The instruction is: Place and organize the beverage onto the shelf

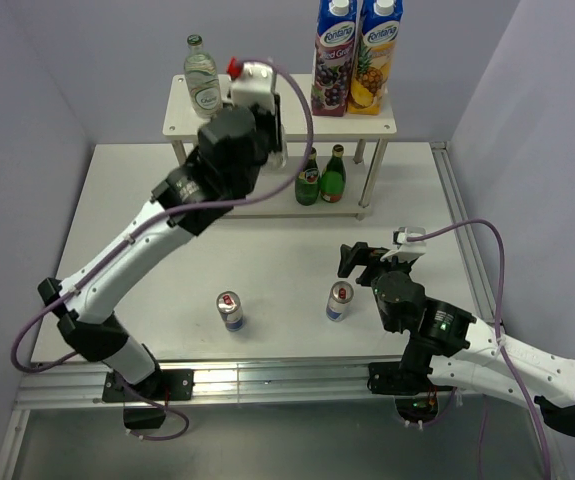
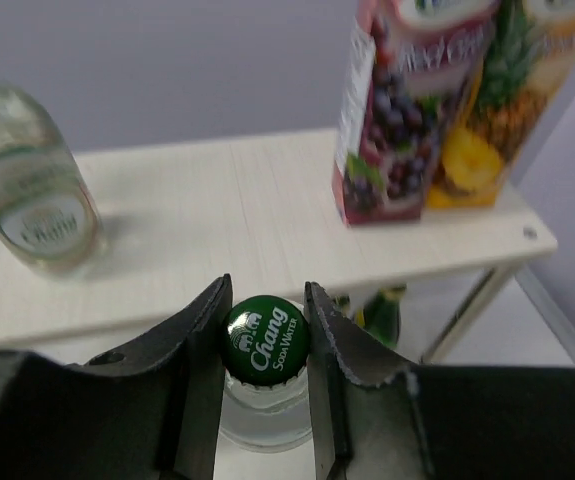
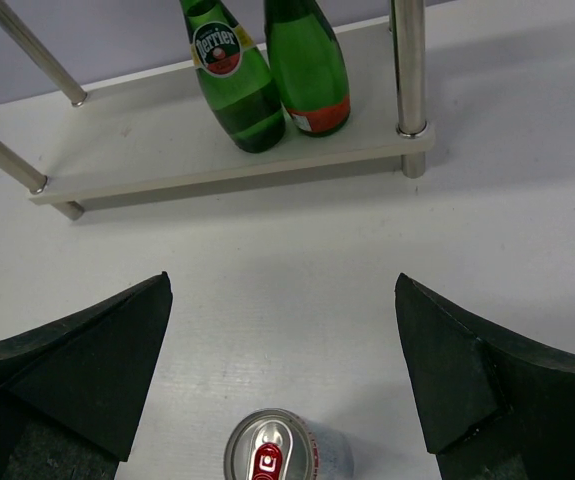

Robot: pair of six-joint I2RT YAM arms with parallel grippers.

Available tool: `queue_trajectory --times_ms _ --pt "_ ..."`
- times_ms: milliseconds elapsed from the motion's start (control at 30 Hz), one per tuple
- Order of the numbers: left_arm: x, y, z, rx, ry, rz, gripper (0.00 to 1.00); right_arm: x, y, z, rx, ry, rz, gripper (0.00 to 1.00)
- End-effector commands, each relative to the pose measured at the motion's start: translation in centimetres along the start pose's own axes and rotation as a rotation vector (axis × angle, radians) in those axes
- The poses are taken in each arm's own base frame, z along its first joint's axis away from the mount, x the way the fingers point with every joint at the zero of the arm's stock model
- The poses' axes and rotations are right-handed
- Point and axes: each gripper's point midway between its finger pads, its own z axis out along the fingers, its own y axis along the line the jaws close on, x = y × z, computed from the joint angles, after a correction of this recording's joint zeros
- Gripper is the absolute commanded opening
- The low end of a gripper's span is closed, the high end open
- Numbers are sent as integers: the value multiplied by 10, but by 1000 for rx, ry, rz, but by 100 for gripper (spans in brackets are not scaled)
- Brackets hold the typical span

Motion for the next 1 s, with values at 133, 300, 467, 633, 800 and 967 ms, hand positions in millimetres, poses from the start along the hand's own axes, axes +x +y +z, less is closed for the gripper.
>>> queue_trajectory --times_ms 133,300,467,633,800,967 --pt "-123 31 28 20 -259 -22 0 -6 -3 -1 14 -26 32 99" --pt "-128 47 50 -1 -311 -26 0 -5 -3 -1 12 -23 29 99" --pt "-124 61 74 -11 -351 -37 0 -6 -3 -1 10 -24 32 99" --pt "-121 67 96 -39 -358 -23 0 -6 -3 -1 11 -25 33 99" --pt "-116 74 111 -50 -362 -21 0 -5 -2 -1 12 -23 29 99" --pt "-107 85 123 -68 -356 -19 0 -5 -1 0 10 -22 28 99"
